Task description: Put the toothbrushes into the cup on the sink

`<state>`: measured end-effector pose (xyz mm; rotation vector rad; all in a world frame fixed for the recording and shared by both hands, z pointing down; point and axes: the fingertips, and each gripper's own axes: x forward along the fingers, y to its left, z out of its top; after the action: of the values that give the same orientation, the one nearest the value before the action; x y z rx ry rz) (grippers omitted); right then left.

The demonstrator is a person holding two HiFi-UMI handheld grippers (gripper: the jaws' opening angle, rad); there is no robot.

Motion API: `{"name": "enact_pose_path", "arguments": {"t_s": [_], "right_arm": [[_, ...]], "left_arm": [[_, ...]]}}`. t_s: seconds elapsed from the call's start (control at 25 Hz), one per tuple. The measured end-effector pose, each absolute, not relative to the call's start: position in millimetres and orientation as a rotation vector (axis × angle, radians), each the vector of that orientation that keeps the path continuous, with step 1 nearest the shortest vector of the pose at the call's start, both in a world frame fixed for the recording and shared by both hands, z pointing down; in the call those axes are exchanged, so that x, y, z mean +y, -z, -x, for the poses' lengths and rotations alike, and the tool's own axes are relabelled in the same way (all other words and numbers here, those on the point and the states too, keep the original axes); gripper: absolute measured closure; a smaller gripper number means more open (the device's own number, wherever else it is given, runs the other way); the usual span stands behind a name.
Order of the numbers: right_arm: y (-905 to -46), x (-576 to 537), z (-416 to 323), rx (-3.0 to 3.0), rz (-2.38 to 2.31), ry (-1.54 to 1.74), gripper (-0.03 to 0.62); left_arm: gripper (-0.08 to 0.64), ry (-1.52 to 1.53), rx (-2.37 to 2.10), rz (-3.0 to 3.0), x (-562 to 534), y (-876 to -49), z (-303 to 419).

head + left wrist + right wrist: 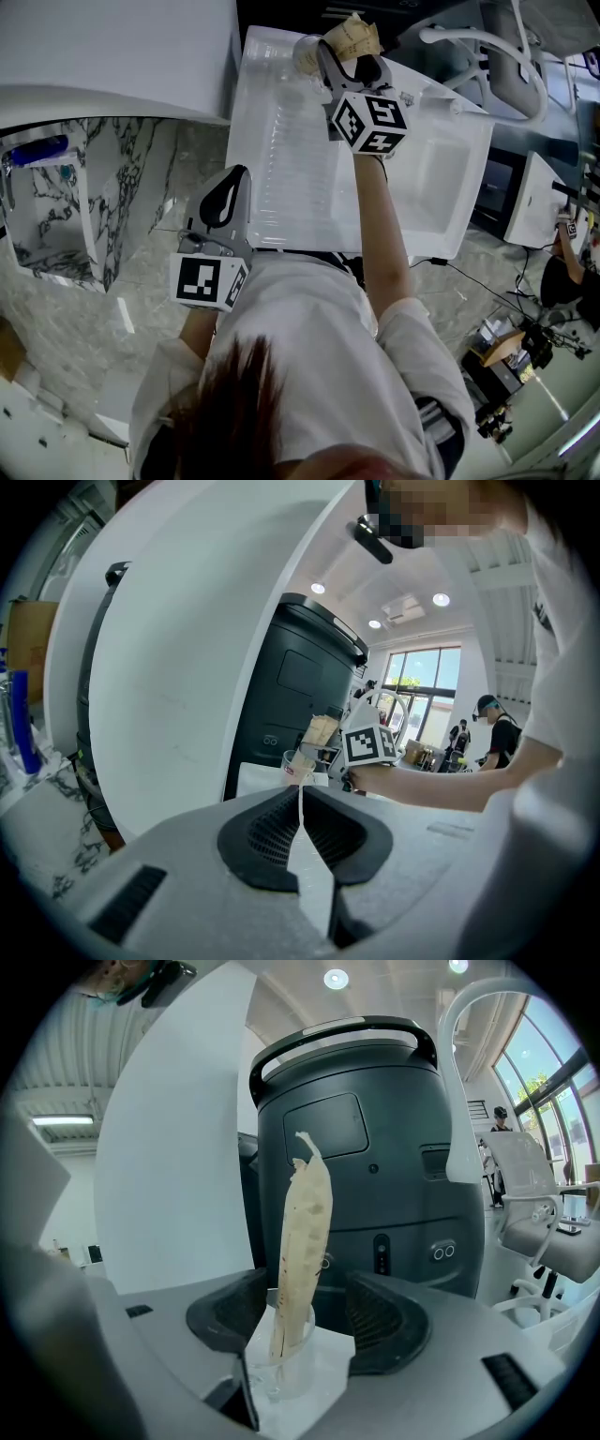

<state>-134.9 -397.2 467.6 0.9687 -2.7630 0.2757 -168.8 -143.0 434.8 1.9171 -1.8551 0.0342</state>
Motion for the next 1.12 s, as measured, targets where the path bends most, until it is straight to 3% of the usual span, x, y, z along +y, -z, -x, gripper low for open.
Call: {"name": "enact_pose_path", "arguments": {"t_s": [1.12], "right_arm": [[-410,-376,101,-2.864,-1.034,-0.242,0.365]], "left_arm": [[0.535,-0.012,-1.843,-1.986,-132,-417,147]]}}
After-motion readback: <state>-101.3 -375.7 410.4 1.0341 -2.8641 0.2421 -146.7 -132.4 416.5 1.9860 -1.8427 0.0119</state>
